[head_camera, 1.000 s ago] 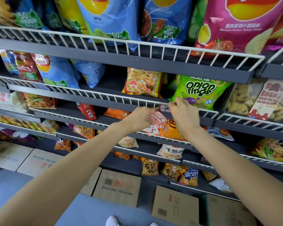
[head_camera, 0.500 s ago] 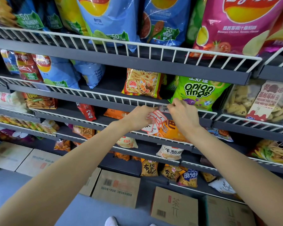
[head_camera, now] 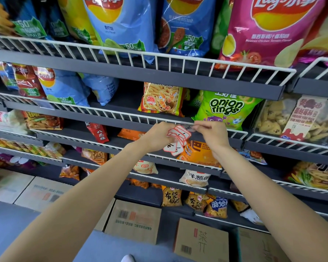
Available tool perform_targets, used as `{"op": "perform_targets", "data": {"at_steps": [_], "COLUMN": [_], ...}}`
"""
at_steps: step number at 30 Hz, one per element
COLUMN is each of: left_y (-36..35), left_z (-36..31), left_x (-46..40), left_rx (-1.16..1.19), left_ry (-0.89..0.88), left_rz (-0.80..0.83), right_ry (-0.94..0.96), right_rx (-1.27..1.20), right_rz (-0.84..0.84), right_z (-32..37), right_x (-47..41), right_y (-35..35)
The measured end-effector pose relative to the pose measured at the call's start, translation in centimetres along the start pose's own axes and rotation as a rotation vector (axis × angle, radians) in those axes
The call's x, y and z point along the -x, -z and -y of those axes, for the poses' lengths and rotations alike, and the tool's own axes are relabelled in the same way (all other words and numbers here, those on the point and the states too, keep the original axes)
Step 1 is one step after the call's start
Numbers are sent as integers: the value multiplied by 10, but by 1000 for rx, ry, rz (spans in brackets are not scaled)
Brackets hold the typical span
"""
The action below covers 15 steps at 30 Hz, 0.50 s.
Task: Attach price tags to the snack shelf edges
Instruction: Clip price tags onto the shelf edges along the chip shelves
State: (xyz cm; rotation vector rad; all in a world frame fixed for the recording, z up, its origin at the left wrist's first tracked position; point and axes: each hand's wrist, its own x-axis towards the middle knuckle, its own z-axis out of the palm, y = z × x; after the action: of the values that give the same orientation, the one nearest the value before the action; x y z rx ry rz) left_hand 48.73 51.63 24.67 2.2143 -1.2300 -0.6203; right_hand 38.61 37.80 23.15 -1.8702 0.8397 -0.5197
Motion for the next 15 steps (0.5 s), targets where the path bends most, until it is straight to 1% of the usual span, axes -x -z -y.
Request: {"op": "perform_targets", "data": {"at_steps": [2, 4, 5, 7, 9, 10, 11, 13, 15], "left_y": [1, 1, 1, 0, 0, 0, 0, -1, -2], "left_z": [-1, -2, -2, -3, -3, -3, -2, 0, 3], "left_x": [0, -1, -1, 0, 1, 2, 2, 4, 5], "left_rx": [16, 50, 68, 97, 108, 108, 109, 108, 102], "left_ry": [8, 20, 24, 29, 26, 21, 19, 18, 14], "left_rz": [-6, -15, -19, -27, -29, -29, -27, -19, -8], "right_ry": [45, 170, 246, 425, 538, 572, 609, 620, 620], "right_rx": [54, 235, 377, 762, 1095, 1185, 1247, 1331, 1336], "right_rz": [11, 1, -14, -60, -15, 3, -9, -40, -71], "right_z": [0, 0, 0, -1, -1, -2, -3, -5, -13], "right_x": [0, 1, 3, 7, 12, 15, 17, 24, 24], "right_y": [2, 3, 3, 2, 2, 2, 2, 5, 5]}}
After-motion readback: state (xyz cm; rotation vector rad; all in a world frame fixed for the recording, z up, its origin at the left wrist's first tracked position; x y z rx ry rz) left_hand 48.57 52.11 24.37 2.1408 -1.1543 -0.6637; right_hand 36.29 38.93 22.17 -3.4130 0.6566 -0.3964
